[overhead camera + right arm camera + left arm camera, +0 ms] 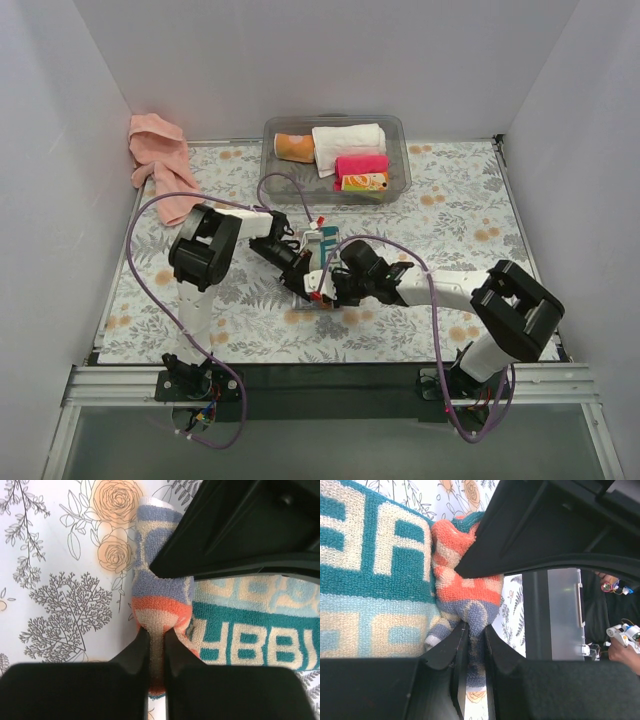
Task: Roll the towels
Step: Roll the towel
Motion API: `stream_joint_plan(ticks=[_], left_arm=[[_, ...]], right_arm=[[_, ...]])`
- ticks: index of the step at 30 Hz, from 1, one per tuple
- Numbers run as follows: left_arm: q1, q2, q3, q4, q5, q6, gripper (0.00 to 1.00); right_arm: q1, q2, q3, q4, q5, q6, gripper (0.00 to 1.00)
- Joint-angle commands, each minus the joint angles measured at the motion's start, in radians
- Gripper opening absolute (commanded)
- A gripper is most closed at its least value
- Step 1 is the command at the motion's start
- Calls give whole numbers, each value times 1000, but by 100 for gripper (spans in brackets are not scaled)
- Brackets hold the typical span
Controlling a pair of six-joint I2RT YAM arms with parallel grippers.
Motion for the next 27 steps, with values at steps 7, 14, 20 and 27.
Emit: stream_joint_plan(ticks=[7,14,20,27], left_arm=[[48,-184,-124,195,-172,-15,34],[143,-416,-219,264,-186,-38,44],[180,-699,-380,403,-365,-3,46],[-28,-1000,-567,520,-578,54,53]], right_arm=[[-35,69,93,-288,-194,14,1],[-108,126,191,-504,-348,97,1],[-161,249,312,-622,-452,171,1],[-229,434,436,-712,-618,186,1]])
